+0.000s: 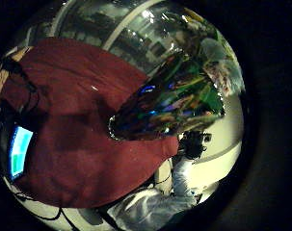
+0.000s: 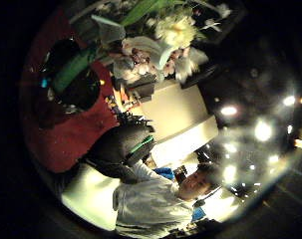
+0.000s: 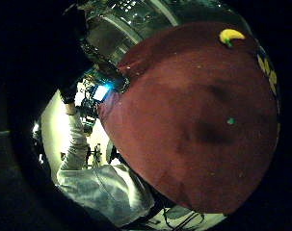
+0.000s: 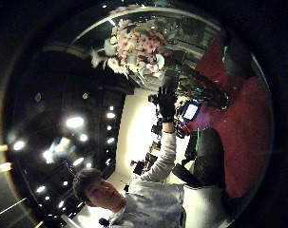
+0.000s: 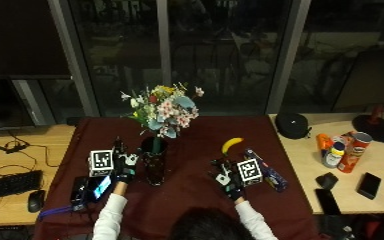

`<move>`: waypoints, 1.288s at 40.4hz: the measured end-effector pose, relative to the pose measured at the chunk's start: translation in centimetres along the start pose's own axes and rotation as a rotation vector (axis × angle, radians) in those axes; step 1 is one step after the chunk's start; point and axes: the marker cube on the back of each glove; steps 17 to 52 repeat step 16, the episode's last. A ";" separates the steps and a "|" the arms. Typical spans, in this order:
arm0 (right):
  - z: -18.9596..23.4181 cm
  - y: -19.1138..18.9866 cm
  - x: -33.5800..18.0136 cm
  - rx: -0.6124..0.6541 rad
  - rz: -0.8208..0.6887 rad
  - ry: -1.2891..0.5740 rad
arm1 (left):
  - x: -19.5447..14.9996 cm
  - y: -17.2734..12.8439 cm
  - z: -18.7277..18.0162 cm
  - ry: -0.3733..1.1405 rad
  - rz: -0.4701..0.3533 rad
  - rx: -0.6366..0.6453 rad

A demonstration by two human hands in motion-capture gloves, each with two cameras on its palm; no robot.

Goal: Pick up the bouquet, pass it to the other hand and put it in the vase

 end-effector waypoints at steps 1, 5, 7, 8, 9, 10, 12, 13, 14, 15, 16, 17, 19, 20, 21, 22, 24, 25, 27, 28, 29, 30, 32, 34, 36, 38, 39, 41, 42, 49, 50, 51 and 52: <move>-0.5 0.0 0.7 0.016 0.002 0.002 | 0.0 -0.2 -0.2 -0.017 0.022 0.037; -2.0 -0.5 3.2 0.065 -0.006 0.027 | 0.6 -2.0 1.0 -0.157 0.146 0.104; -2.4 -0.8 3.8 0.079 -0.046 0.054 | 1.6 -2.8 2.9 -0.319 0.207 0.033; -2.6 -0.9 4.0 0.084 -0.075 0.063 | 2.3 -3.1 3.9 -0.403 0.229 -0.014; -2.7 -1.0 4.3 0.085 -0.097 0.065 | 2.8 -3.3 4.9 -0.461 0.238 -0.054; -2.7 -1.1 4.8 0.083 -0.109 0.061 | 3.1 -3.3 5.6 -0.484 0.237 -0.078; -2.9 -1.1 6.1 0.075 -0.122 0.052 | 3.4 -3.3 6.6 -0.452 0.227 -0.078; -3.0 -1.0 6.6 0.072 -0.114 0.049 | 3.4 -3.3 6.9 -0.422 0.224 -0.065; -3.0 -0.8 7.0 0.071 -0.083 0.043 | 3.3 -3.2 7.0 -0.397 0.223 -0.052; -3.0 -0.5 7.1 0.073 -0.038 0.034 | 3.3 -3.2 7.1 -0.379 0.224 -0.043; -3.0 -0.3 7.2 0.074 -0.005 0.028 | 3.3 -3.1 7.1 -0.370 0.224 -0.038; -3.0 -0.3 7.2 0.074 -0.005 0.028 | 3.3 -3.1 7.1 -0.370 0.224 -0.038; -3.0 -0.3 7.2 0.074 -0.005 0.028 | 3.3 -3.1 7.1 -0.370 0.224 -0.038; -3.0 -0.3 7.2 0.074 -0.005 0.028 | 3.3 -3.1 7.1 -0.370 0.224 -0.038; -3.0 -0.3 7.2 0.074 -0.005 0.028 | 3.3 -3.1 7.1 -0.370 0.224 -0.038; -3.0 -0.3 7.2 0.074 -0.005 0.028 | 3.3 -3.1 7.1 -0.370 0.224 -0.038; -3.0 -0.3 7.2 0.074 -0.005 0.028 | 3.3 -3.1 7.1 -0.370 0.224 -0.038; -3.0 -0.3 7.2 0.074 -0.005 0.028 | 3.3 -3.1 7.1 -0.370 0.224 -0.038; -3.0 -0.3 7.2 0.074 -0.005 0.028 | 3.3 -3.1 7.1 -0.370 0.224 -0.038; -3.0 -0.3 7.2 0.074 -0.005 0.028 | 3.3 -3.1 7.1 -0.370 0.224 -0.038; -3.0 -0.3 7.2 0.074 -0.005 0.028 | 3.3 -3.1 7.1 -0.370 0.224 -0.038; -3.0 -0.3 7.2 0.074 -0.005 0.028 | 3.3 -3.1 7.1 -0.370 0.224 -0.038; -3.0 -0.3 7.2 0.074 -0.005 0.028 | 3.3 -3.1 7.1 -0.370 0.224 -0.038; -3.0 -0.3 7.2 0.074 -0.005 0.028 | 3.3 -3.1 7.1 -0.370 0.224 -0.038; -3.0 -0.3 7.2 0.074 -0.005 0.028 | 3.3 -3.1 7.1 -0.370 0.224 -0.038; -3.0 -0.3 7.2 0.074 -0.005 0.028 | 3.3 -3.1 7.1 -0.370 0.224 -0.038; -3.0 -0.3 7.2 0.074 -0.005 0.028 | 3.3 -3.1 7.1 -0.370 0.224 -0.038; -3.0 -0.3 7.2 0.074 -0.005 0.028 | 3.3 -3.1 7.1 -0.370 0.224 -0.038; -3.0 -0.3 7.2 0.074 -0.005 0.028 | 3.3 -3.1 7.1 -0.370 0.224 -0.038; -3.0 -0.3 7.2 0.074 -0.005 0.028 | 3.3 -3.1 7.1 -0.370 0.224 -0.038; -3.0 -0.3 7.2 0.074 -0.005 0.028 | 3.3 -3.1 7.1 -0.370 0.224 -0.038; -3.0 -0.3 7.2 0.074 -0.005 0.028 | 3.3 -3.1 7.1 -0.370 0.224 -0.038; -3.0 -0.3 7.2 0.074 -0.005 0.028 | 3.3 -3.1 7.1 -0.370 0.224 -0.038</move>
